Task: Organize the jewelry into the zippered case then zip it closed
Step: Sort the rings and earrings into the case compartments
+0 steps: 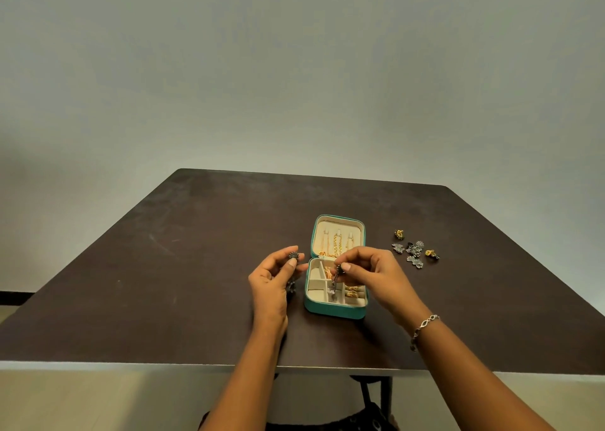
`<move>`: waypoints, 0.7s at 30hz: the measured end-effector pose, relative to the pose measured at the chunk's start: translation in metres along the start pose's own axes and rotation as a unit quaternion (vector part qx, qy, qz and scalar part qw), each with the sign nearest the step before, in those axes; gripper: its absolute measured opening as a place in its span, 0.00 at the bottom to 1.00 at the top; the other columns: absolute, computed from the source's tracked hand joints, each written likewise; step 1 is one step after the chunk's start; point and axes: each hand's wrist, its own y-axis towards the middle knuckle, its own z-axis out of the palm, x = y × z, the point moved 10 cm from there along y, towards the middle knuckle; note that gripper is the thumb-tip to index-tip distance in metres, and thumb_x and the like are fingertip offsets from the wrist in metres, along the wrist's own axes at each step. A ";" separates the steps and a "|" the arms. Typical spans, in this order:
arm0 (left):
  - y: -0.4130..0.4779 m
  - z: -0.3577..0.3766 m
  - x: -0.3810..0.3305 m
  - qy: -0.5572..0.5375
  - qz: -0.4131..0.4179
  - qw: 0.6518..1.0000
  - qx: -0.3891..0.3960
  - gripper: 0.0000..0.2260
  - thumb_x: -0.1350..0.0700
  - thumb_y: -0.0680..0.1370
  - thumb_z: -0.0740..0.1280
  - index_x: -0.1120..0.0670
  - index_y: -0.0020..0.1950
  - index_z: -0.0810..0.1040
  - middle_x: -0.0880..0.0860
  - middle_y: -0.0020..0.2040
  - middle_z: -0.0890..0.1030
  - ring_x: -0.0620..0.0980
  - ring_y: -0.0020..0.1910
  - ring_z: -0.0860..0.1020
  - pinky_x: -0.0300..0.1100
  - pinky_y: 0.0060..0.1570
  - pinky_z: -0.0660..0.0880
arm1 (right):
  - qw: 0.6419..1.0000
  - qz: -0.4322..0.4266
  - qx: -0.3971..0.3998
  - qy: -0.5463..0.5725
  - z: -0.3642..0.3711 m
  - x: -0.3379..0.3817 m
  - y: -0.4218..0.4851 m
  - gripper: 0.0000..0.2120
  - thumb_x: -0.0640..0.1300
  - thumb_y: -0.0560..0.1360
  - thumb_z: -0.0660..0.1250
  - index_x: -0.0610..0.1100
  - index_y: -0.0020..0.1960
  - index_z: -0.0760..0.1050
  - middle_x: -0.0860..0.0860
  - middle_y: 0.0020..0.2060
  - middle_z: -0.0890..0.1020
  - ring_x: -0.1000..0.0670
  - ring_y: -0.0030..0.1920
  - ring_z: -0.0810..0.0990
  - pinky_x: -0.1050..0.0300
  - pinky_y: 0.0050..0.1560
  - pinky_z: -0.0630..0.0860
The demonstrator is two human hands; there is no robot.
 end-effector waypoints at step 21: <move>-0.003 -0.002 -0.003 0.043 0.023 0.999 -0.013 0.11 0.69 0.75 0.64 0.55 0.48 0.80 0.54 0.43 0.82 0.48 0.42 0.78 0.35 0.40 0.78 | 0.933 -0.010 0.048 -0.356 0.020 -0.005 0.010 0.05 0.40 0.73 0.66 0.44 0.45 0.81 0.53 0.41 0.79 0.56 0.45 0.74 0.61 0.47 0.70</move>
